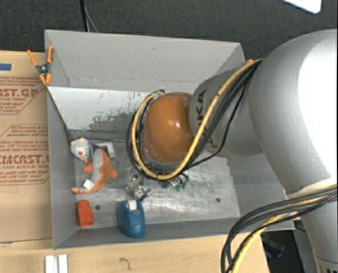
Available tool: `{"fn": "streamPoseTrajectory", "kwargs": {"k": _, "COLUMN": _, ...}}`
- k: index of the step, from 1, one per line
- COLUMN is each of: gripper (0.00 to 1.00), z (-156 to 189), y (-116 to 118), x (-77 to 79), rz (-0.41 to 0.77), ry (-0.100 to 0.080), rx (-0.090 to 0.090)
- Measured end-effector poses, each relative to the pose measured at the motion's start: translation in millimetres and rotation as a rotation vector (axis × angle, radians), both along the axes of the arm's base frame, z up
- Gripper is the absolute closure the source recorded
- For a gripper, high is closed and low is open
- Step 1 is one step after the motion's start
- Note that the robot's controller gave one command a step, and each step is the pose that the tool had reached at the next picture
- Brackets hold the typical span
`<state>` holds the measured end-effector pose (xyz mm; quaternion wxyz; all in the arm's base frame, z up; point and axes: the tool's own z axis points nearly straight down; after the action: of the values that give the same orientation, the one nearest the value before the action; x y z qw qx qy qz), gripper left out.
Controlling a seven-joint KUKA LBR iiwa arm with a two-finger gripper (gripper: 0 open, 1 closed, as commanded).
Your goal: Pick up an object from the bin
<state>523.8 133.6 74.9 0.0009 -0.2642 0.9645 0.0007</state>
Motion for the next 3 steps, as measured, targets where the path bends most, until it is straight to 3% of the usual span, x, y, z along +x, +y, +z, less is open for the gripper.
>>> {"fn": "streamPoseTrajectory", "kwargs": {"k": 1, "gripper": 1.0, "z": 7, "y": 0, "x": -1.1, "rz": -0.106, "ry": 0.003, "rx": -0.001}}
{"fn": "streamPoseTrajectory", "kwargs": {"k": 2, "gripper": 0.0, "z": 17, "y": 84, "x": 26.5, "rz": 0.049, "ry": 0.008, "rx": -0.013}}
{"fn": "streamPoseTrajectory", "kwargs": {"k": 3, "gripper": 0.0, "z": 17, "y": 82, "x": 26.1, "rz": 0.043, "ry": 0.008, "rx": -0.011}}
